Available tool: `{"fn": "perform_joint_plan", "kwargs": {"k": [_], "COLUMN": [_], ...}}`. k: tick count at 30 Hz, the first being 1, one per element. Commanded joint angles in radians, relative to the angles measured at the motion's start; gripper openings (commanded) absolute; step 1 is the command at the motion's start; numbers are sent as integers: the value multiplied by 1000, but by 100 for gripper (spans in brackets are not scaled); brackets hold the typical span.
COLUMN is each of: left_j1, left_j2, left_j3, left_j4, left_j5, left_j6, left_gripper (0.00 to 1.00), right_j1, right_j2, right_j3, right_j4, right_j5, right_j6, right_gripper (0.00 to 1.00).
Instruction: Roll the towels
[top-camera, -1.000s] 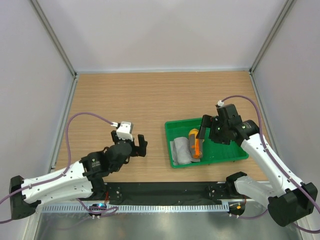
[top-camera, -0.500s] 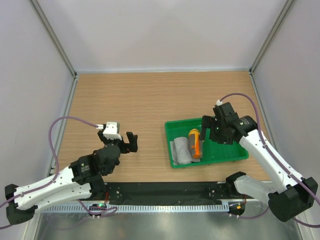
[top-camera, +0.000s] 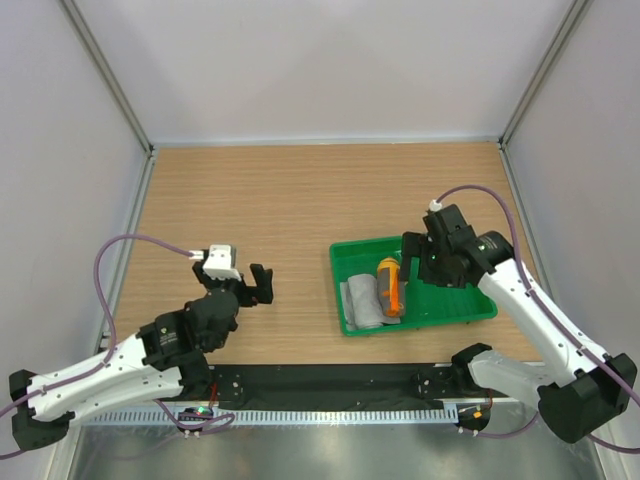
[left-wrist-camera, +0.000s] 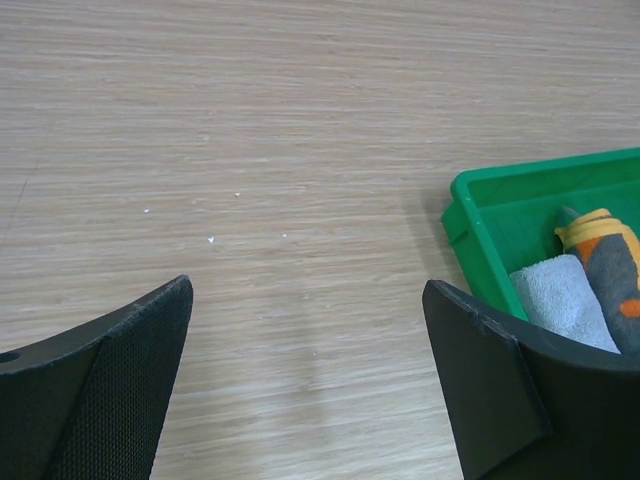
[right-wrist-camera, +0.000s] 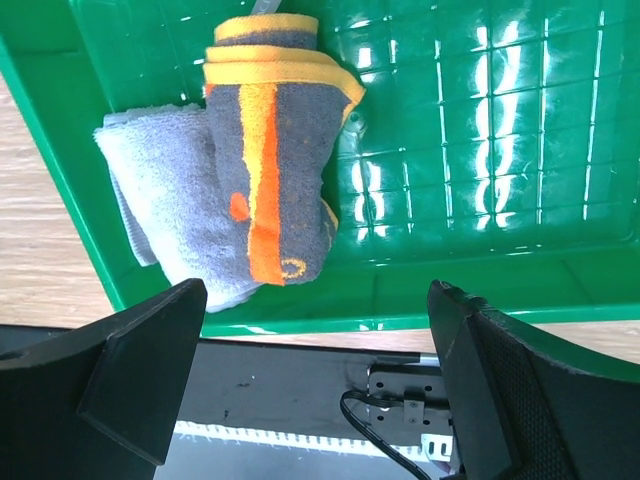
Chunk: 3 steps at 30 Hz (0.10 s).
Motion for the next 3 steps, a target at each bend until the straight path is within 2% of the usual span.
{"fn": "perform_joint_plan", "kwargs": {"k": [1, 3], "left_j1": [5, 5], "left_j2": [1, 11], "left_j3": [-10, -12], "left_j4": [50, 71], "left_j5": [-39, -39], "left_j6": [11, 20], "left_gripper": [97, 98], "right_j1": [12, 18], "right_j2": [-25, -28], "right_j3": [22, 26], "right_j4": [31, 48], "right_j5": [-14, -11], "right_j6": [-29, -30], "right_gripper": [100, 100]}}
